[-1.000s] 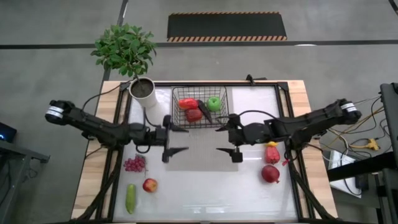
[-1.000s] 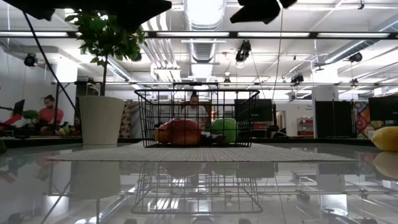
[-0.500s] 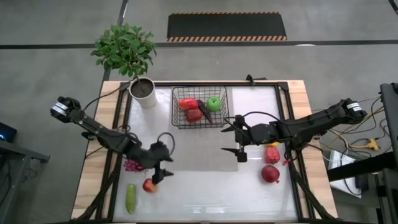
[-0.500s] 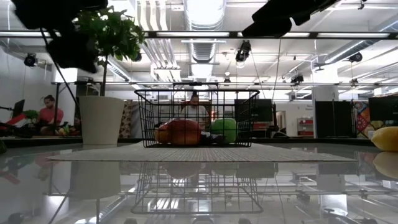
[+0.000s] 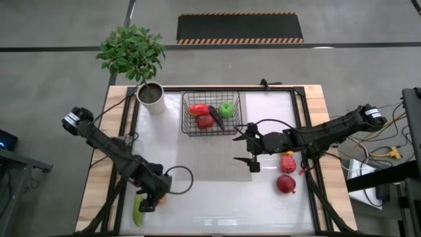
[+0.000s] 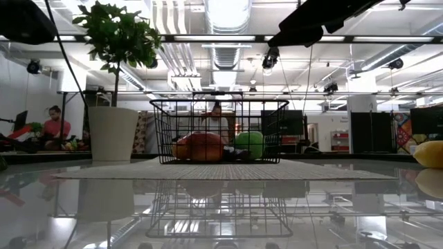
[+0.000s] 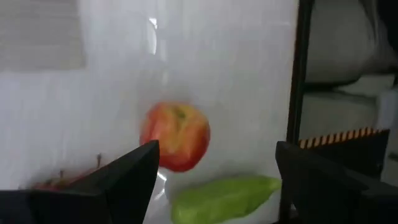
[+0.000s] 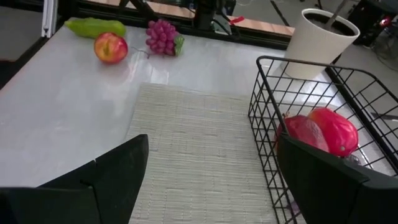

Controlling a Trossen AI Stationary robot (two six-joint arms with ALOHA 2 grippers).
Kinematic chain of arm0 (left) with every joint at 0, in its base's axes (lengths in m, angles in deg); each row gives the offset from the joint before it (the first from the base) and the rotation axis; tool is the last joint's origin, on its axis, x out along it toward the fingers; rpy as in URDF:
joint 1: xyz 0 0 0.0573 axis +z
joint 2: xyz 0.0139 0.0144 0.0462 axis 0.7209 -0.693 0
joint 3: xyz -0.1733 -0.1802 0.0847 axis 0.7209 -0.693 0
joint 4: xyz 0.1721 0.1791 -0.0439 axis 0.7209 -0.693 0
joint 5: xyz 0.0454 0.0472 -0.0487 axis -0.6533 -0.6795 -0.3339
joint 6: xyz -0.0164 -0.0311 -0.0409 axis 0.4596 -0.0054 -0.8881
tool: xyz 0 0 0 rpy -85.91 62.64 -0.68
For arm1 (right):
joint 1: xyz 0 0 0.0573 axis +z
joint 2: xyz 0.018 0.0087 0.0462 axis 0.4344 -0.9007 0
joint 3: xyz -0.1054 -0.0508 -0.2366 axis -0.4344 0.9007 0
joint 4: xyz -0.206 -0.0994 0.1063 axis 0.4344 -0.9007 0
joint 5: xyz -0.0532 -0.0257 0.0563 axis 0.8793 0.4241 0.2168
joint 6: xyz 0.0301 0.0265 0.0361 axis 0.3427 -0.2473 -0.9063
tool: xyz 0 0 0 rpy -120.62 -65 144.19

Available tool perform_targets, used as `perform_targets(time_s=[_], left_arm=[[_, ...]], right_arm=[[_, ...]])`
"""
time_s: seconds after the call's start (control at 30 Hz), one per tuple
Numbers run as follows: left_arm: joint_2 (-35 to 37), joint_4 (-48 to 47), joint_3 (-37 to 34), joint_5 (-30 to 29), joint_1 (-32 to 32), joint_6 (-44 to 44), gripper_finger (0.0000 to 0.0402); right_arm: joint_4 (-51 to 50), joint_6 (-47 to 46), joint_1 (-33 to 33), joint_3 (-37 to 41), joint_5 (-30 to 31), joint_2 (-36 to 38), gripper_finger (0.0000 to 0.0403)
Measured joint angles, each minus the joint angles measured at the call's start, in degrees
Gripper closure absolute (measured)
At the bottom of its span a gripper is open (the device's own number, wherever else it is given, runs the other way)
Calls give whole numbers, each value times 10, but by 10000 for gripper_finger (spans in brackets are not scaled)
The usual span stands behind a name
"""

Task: Build produce basket
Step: Put the red apple into the wire basket

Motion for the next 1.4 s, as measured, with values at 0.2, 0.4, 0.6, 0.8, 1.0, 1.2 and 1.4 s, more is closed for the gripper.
perform_targets(time_s=[0.2,0.4,0.6,0.8,1.0,1.2,1.4], left_arm=[[-41,-4,-7,-24,-16,71,98],[-71,-2,-13,-25,-27,108,98],[-73,5,-26,-37,-29,109,98],[-73,72,-58,-37,-29,107,98],[-72,85,-79,-42,-30,106,98],[-70,102,-95,-33,-30,106,98],[-56,101,-108,-33,-34,106,98]], right_arm=[[0,0,0,0,0,0,67],[1,-13,0,0,0,0,67],[1,-20,0,0,0,0,67],[0,-20,0,0,0,0,67],[0,-20,0,0,0,0,67],[1,-24,0,0,0,0,67],[3,-27,0,0,0,0,67]])
